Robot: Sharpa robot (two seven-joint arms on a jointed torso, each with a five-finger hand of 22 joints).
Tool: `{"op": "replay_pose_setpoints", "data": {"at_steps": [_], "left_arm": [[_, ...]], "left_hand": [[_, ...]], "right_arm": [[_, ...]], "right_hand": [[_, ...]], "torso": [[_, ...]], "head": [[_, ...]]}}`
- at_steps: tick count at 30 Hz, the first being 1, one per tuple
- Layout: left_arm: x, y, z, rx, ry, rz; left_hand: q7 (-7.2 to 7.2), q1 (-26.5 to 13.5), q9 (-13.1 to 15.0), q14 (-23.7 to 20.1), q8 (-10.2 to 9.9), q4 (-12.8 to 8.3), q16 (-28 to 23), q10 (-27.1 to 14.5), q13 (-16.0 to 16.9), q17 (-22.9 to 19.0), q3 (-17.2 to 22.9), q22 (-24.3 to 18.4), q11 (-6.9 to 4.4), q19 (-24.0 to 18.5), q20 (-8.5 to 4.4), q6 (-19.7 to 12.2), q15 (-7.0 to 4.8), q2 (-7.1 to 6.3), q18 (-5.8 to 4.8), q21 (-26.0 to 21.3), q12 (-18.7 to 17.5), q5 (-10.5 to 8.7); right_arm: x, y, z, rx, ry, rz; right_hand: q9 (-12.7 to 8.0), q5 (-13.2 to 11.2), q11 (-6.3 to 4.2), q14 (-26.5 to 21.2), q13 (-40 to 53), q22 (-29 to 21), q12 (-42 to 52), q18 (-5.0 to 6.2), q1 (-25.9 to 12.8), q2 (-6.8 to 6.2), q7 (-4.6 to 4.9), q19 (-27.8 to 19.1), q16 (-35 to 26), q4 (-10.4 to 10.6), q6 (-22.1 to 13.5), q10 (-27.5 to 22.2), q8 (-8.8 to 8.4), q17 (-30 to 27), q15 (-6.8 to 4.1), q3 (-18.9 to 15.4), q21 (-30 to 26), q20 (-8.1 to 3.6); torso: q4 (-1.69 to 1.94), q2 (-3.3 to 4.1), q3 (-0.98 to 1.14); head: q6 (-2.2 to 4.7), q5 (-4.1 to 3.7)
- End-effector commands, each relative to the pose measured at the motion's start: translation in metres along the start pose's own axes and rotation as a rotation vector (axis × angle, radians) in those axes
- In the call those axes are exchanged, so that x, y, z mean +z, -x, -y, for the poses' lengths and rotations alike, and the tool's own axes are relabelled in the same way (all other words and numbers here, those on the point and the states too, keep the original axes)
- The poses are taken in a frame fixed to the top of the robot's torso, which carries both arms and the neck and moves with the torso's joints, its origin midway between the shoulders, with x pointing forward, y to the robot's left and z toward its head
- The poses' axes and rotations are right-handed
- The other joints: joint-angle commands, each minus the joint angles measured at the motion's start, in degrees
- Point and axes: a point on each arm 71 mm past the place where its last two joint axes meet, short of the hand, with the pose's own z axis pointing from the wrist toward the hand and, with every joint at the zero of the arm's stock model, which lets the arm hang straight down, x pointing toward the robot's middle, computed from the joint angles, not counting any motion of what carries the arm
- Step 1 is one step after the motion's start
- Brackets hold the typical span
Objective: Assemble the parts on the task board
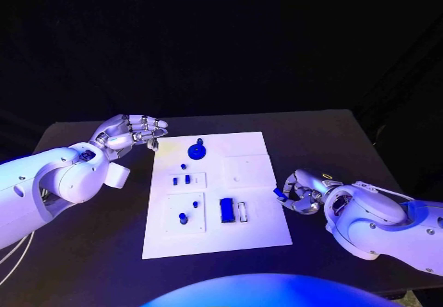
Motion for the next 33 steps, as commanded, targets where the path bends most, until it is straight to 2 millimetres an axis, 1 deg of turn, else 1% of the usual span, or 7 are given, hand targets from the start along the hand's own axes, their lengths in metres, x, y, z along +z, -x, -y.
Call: {"op": "replay_pose_setpoints", "data": {"at_steps": [1,5,14,20,22,30,33], "left_arm": [[0.000,-0.001,0.000,-0.010,-0.006,-0.007],[0.001,-0.002,0.000,-0.011,-0.005,-0.008],[0.002,-0.004,0.000,-0.015,-0.004,-0.014],[0.002,-0.005,0.000,-0.017,-0.001,-0.019],[0.002,-0.005,0.000,-0.017,-0.001,-0.019],[0.002,-0.005,0.000,-0.017,-0.001,-0.018],[0.002,-0.005,0.000,-0.017,0.000,-0.018]], "left_hand": [[0.06,-0.07,-0.06,-0.40,0.24,0.03,-0.03,-0.47,-0.06,-0.09,0.21,-0.05,-0.12,-0.33,0.03,-0.41,0.06,0.59,0.92,-0.18,0.40,0.30],[0.06,-0.04,-0.06,-0.41,0.26,0.01,-0.03,-0.48,-0.07,-0.09,0.26,-0.04,-0.12,-0.32,0.02,-0.42,0.06,0.63,0.92,-0.16,0.42,0.30],[0.07,-0.03,-0.07,-0.42,0.28,0.01,-0.03,-0.49,-0.07,-0.09,0.32,-0.03,-0.12,-0.32,0.02,-0.43,0.06,0.70,0.92,-0.14,0.44,0.31],[0.08,0.01,-0.09,-0.43,0.28,-0.01,-0.03,-0.51,-0.08,-0.10,0.42,-0.02,-0.11,-0.31,0.01,-0.48,0.05,0.78,0.92,-0.11,0.47,0.32],[0.08,0.01,-0.09,-0.43,0.28,-0.01,-0.03,-0.51,-0.08,-0.10,0.42,-0.02,-0.11,-0.31,0.01,-0.48,0.05,0.78,0.92,-0.11,0.47,0.32],[0.09,0.03,-0.10,-0.44,0.30,-0.02,-0.04,-0.55,-0.09,-0.11,0.49,0.00,-0.10,-0.31,0.00,-0.51,0.05,0.82,0.92,-0.08,0.48,0.32],[0.09,0.03,-0.10,-0.44,0.30,-0.02,-0.04,-0.55,-0.09,-0.11,0.49,0.00,-0.10,-0.31,0.00,-0.51,0.05,0.82,0.92,-0.08,0.48,0.32]], "right_arm": [[0.000,0.004,-0.007,0.020,0.009,-0.005],[0.003,0.003,-0.021,0.078,0.020,-0.041],[0.014,-0.017,-0.052,0.220,0.028,-0.172],[0.016,-0.031,-0.061,0.258,0.018,-0.230],[0.016,-0.034,-0.063,0.264,0.015,-0.238],[0.018,-0.039,-0.068,0.275,0.015,-0.262],[0.018,-0.040,-0.070,0.277,0.021,-0.265]], "right_hand": [[0.08,-0.24,-0.03,5.69,11.70,15.08,-0.32,-0.81,-0.69,0.03,0.15,5.89,0.16,-8.49,-0.17,3.46,0.32,13.62,-0.10,9.04,0.31,-0.29],[0.10,-0.19,-0.03,5.69,11.73,15.08,-0.28,-0.81,-0.99,0.08,0.15,5.89,0.17,-8.49,-0.17,3.49,0.35,13.64,-0.09,9.25,0.31,-0.28],[0.18,0.07,-0.01,5.67,11.74,15.08,-0.29,-0.81,-2.72,0.22,0.17,5.89,0.12,-8.38,-0.14,3.51,0.49,13.53,-0.07,9.76,0.31,-0.27],[0.21,0.42,0.01,5.65,11.67,15.08,-0.44,-0.81,-4.35,0.09,0.19,5.89,0.08,-8.25,-0.14,3.44,0.55,13.45,-0.05,9.68,0.31,-0.25],[0.27,2.54,-0.02,5.65,11.73,15.08,-0.38,-0.81,-5.48,-0.20,0.15,5.89,0.05,-8.50,-0.07,3.48,0.68,13.41,-0.08,9.04,0.31,-0.27],[0.21,2.72,0.02,5.64,11.81,15.08,-0.29,-0.81,-7.94,-0.41,0.18,5.89,0.03,-7.90,0.13,3.54,0.69,13.37,-0.05,7.34,0.31,-0.26],[0.16,4.66,0.00,5.63,11.82,15.08,-0.30,-0.81,-8.89,-0.62,0.15,5.89,0.01,-7.69,0.24,3.54,0.67,13.34,-0.06,6.13,0.31,-0.27]], "torso": [[0.04,-0.03,0.01],[0.05,0.04,-0.02],[0.13,0.08,-0.06],[0.03,0.07,0.02],[-0.01,0.05,0.01],[-0.05,0.07,0.03],[-0.07,0.10,0.03]], "head": [[-0.14,0.11],[-0.16,0.23],[-0.35,0.39],[-0.51,0.79],[-0.53,0.86],[-0.60,1.02],[-0.64,1.04]]}}
